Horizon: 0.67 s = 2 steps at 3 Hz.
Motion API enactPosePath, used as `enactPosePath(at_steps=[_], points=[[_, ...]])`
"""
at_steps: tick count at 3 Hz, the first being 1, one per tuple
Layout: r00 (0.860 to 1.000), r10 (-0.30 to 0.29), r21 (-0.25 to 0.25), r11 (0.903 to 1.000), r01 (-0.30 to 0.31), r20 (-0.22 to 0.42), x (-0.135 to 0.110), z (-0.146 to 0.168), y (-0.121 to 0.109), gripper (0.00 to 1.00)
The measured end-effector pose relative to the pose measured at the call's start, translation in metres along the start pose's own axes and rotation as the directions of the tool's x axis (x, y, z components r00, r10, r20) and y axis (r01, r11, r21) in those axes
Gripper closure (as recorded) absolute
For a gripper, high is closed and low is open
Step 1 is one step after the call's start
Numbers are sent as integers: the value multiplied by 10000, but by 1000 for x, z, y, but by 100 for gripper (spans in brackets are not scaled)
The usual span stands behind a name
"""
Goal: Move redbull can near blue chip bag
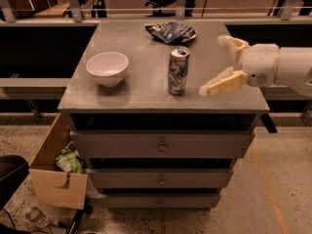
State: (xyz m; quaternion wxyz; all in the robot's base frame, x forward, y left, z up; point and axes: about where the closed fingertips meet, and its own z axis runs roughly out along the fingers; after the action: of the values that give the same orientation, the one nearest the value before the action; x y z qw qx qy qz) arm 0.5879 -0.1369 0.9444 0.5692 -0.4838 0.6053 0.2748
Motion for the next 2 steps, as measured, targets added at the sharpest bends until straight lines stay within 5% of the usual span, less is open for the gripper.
enactPosePath(at_steps=[2], points=[[9997,207,169,9996,-210,156,-2,-1,5,0]])
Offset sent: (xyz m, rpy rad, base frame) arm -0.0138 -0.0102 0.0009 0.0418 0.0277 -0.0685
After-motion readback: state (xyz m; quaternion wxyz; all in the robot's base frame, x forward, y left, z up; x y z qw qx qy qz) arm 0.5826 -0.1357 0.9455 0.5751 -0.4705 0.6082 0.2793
